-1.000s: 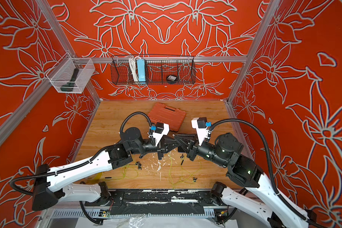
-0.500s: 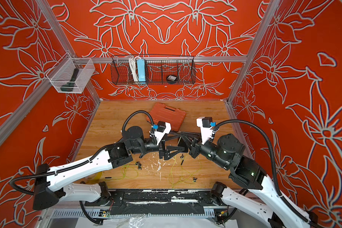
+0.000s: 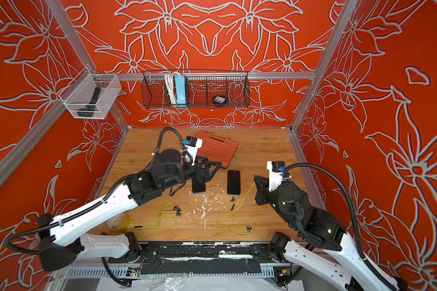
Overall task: Plug wired earphones into phones
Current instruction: Pick up the wired earphone from the center of the board, then pick up the phone at the center of the board.
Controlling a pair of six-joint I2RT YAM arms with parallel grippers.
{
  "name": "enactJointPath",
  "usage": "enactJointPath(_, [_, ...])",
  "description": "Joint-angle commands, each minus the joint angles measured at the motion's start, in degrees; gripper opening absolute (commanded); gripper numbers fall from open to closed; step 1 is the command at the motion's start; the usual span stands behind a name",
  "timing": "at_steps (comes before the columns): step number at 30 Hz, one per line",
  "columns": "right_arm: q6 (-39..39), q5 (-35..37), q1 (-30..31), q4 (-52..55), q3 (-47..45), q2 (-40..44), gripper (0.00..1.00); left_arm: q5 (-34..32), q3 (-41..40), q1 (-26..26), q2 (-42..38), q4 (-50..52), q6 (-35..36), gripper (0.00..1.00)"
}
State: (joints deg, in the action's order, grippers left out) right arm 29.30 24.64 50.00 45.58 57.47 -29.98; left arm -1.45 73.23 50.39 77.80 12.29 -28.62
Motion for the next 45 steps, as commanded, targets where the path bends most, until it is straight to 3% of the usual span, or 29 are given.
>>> enactJointPath(1, [3.42,4.27,0.41,6.37,-1.05,2.59,0.04,-2.03,5.49,-0.13,10.09,11.37,-9.59,0.83])
enactJointPath(9, [6.13,5.59,0.41,9.09,-4.10,6.98,0.04,-6.37,39.36,1.79,43.16,39.38,-16.55,0.84])
enactJointPath(15, [7.36,6.14,0.41,10.56,-5.61,8.56,0.04,-5.01,58.04,2.34,60.98,49.47,-18.38,0.83])
enactJointPath(45, [7.92,1.22,0.39,7.91,-9.57,8.94,0.05,-5.50,59.40,2.17,70.06,45.98,-17.79,0.84])
